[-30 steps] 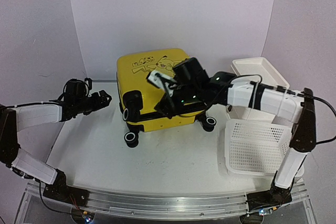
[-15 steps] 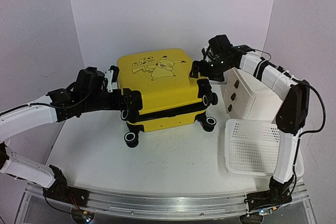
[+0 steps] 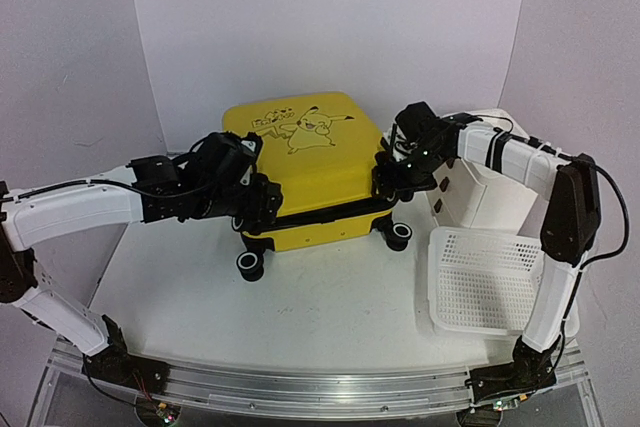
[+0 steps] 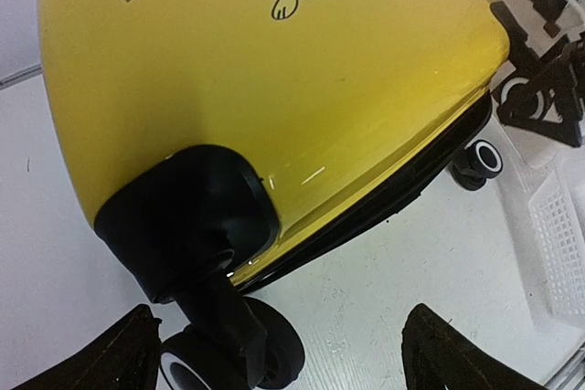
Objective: Open, take out, and arrange the luggage
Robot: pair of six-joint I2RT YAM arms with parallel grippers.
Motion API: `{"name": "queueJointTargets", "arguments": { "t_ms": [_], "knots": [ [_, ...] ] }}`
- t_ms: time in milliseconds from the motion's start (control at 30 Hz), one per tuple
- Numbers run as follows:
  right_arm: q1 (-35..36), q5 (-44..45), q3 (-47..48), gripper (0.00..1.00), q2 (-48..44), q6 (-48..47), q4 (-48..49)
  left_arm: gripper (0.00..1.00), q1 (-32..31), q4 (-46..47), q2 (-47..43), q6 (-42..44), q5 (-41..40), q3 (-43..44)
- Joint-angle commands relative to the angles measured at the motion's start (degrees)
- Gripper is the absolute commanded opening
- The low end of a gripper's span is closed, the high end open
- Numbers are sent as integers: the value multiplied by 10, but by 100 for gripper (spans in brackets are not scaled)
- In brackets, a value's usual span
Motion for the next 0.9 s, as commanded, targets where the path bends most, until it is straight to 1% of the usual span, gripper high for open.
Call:
{"name": "queueJointTargets", "arguments": {
  "t_ms": [0,67,133,200,267,367,433,533,600,700,767,867],
  "knots": [
    [0,7,2,89,-20,-38,28,92,-2,-11,-38,41,35,47],
    [0,-3,2,75,-16,-31,28,91,-2,-15,-50,49,83,54],
    [2,-14,-18,62,-26,-17,50,91,-2,-15,-62,58,126,60],
    [12,-7,-38,50,-45,-9,78,91,-2,-15,-69,66,169,65],
    [26,0,-39,37,-62,1,86,91,-2,-9,-66,71,222,71],
    [64,-35,-25,26,-79,19,99,92,-4,9,-50,60,298,82],
    [99,-43,-5,23,-87,26,102,92,-9,42,-45,48,313,76],
    [145,-62,24,19,-92,65,119,92,-10,75,-48,46,306,55],
    [166,-95,33,19,-92,102,150,90,-10,75,-52,57,282,49],
    [198,-109,69,16,-76,131,178,86,-9,69,-73,74,221,29],
    [218,-104,109,12,-53,140,177,85,-9,54,-94,83,177,19],
    [236,-116,160,11,-27,169,182,85,-10,43,-141,106,103,-9]
  ]
}}
